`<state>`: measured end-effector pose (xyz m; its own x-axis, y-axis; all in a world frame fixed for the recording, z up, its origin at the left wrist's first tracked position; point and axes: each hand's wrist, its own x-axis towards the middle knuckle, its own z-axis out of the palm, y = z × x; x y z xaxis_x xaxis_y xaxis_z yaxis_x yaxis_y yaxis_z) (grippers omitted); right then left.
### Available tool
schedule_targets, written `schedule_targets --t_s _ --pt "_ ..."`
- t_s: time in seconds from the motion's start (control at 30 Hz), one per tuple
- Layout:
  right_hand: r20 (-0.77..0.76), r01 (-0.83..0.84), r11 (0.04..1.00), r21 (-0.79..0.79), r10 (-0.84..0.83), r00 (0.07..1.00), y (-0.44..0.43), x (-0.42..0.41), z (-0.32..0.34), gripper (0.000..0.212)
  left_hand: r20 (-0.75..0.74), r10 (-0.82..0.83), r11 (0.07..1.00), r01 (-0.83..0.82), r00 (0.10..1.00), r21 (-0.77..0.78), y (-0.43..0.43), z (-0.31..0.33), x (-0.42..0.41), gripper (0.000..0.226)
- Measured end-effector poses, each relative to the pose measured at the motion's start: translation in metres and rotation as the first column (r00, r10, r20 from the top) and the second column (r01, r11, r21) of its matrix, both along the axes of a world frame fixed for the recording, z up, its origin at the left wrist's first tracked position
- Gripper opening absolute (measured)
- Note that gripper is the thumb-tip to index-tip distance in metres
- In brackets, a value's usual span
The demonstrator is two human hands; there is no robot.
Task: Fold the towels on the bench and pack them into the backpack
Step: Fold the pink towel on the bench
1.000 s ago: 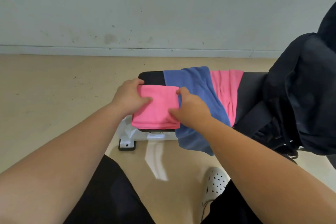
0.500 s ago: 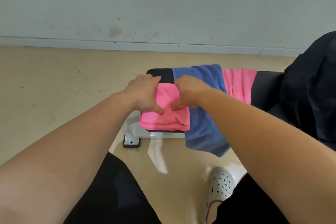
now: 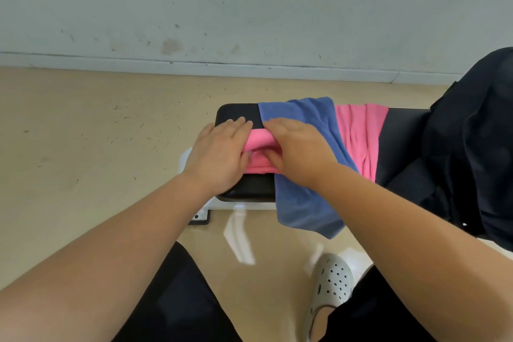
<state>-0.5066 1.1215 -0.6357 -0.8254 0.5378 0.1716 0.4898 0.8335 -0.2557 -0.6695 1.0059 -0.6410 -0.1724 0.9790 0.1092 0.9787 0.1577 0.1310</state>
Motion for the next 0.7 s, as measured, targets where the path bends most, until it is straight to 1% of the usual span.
schedule_targets --t_s 0.07,0.17,0.23,0.33,0.4,0.47,0.53,0.6,0.63,0.7 --pt "0.017 -0.016 0.999 0.044 0.015 1.000 -0.012 0.014 -0.008 0.055 0.023 -0.006 0.999 0.007 1.000 -0.051 -0.017 -0.008 0.005 0.067" --pt "0.047 -0.055 0.995 0.089 0.051 0.998 -0.031 0.030 -0.016 0.069 -0.002 -0.049 0.993 0.048 0.999 -0.108 -0.034 -0.014 0.006 0.080" --pt "0.069 -0.057 0.994 0.094 0.050 0.996 -0.037 0.035 -0.020 0.070 -0.011 -0.054 0.987 0.052 0.998 -0.149 -0.037 -0.017 0.004 0.083" --pt "-0.009 -0.020 0.998 0.053 0.021 1.000 -0.038 0.029 -0.012 0.061 -0.043 -0.072 0.979 0.063 0.996 -0.195 -0.038 -0.019 0.003 0.083" --pt "-0.037 0.031 0.999 0.016 -0.031 0.999 -0.034 0.012 0.001 0.060 -0.056 -0.093 0.975 0.080 0.994 -0.206 -0.038 -0.021 0.002 0.083" --pt "0.034 0.099 0.995 0.021 -0.100 0.994 -0.028 -0.012 0.013 0.061 -0.072 -0.108 0.973 0.090 0.992 -0.211 -0.039 -0.023 0.000 0.080" --pt "0.193 0.135 0.988 0.077 -0.148 0.970 -0.022 -0.031 0.012 0.061 -0.072 -0.106 0.973 0.088 0.992 -0.212 -0.040 -0.024 -0.001 0.077" --pt "0.303 0.138 0.981 0.139 -0.174 0.937 -0.022 -0.036 -0.002 0.064 -0.015 -0.090 0.975 0.085 0.996 -0.205 -0.042 -0.023 -0.001 0.073" --pt "0.314 0.153 0.977 0.148 -0.193 0.930 -0.025 -0.034 -0.010 0.065 0.045 -0.078 0.977 0.085 0.996 -0.195 -0.043 -0.023 -0.001 0.071" --pt "0.266 0.212 0.971 0.115 -0.235 0.935 -0.029 -0.026 -0.023 0.066 0.225 -0.038 0.986 0.073 0.974 -0.149 -0.042 -0.021 0.001 0.068"
